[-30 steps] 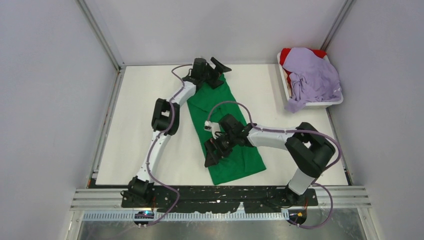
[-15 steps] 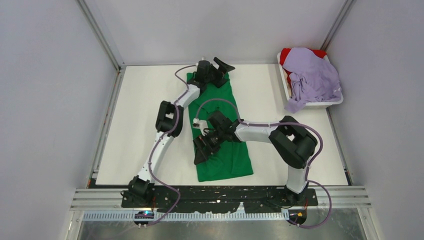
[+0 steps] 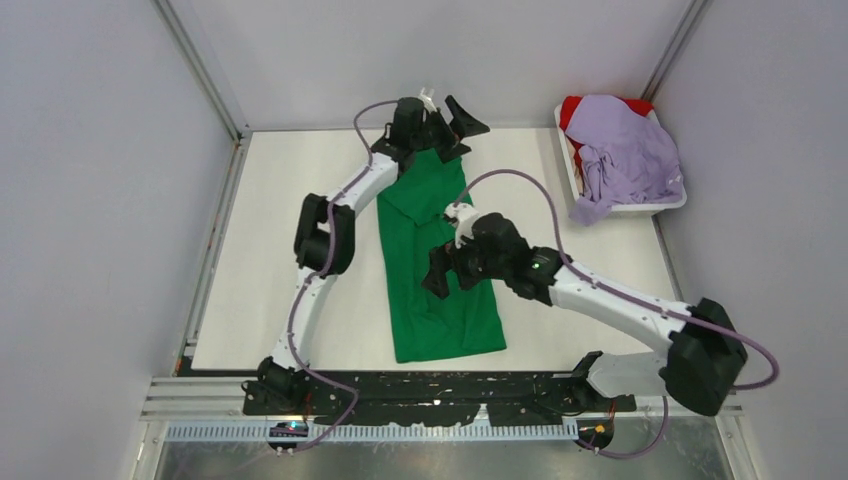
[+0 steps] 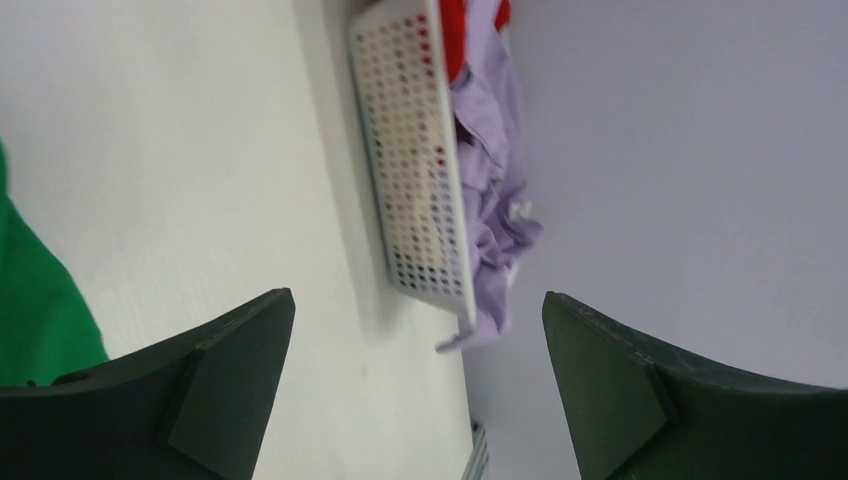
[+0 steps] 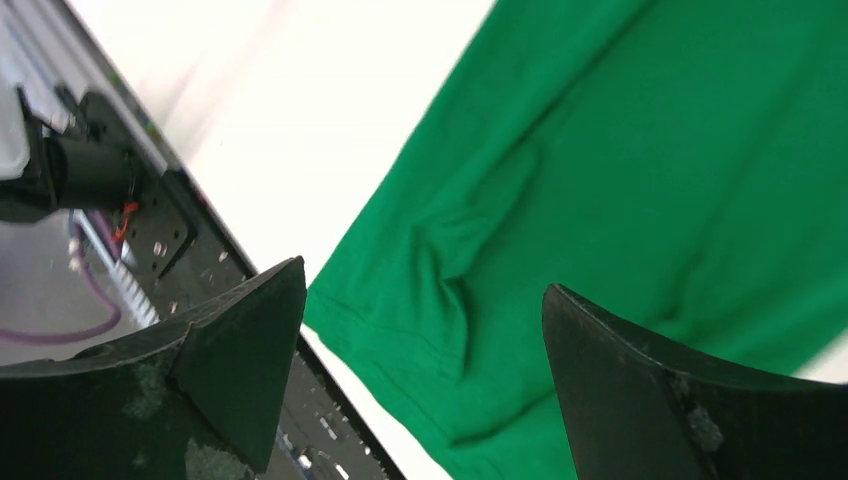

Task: Fold and stack the t-shirts
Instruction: Rotate the tshirt 90 degrees

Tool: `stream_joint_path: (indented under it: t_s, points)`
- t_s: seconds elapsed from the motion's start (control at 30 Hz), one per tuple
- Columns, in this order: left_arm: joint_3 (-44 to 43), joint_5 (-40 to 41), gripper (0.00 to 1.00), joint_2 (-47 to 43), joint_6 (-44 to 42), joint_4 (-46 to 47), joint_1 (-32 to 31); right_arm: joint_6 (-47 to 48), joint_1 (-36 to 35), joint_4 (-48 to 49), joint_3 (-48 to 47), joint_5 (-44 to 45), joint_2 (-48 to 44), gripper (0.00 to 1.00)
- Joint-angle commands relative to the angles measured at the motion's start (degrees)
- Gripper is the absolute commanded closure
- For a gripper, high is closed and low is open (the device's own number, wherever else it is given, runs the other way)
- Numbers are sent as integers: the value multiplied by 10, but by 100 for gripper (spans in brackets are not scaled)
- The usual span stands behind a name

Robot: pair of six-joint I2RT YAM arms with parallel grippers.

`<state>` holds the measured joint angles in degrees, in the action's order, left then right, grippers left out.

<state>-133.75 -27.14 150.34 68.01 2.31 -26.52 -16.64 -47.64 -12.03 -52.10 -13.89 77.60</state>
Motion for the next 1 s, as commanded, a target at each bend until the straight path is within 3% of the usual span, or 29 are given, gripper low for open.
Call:
stream_joint_path:
  t_s: [0.0, 0.17, 0.3, 0.53, 0.77, 0.97]
  points:
    - [140, -88, 0, -254, -120, -1, -5, -34, 25, -13, 73, 109, -96, 5]
    - [395, 23, 0, -447, -255, -64, -26, -38, 35, -10, 114, 43, -123, 1]
    - [514, 45, 0, -490, -257, -47, -24, -54, 20, 11, 116, -6, -74, 15]
    - [544, 20, 0, -433, -238, -49, -12, -71, -14, 34, 94, -14, 37, 43]
    - [561, 37, 0, -396, -235, -64, 10, -75, -47, 25, 72, -10, 95, 58]
    - [567, 46, 0, -365, -224, -76, 26, -81, -65, -1, 64, 0, 92, 88]
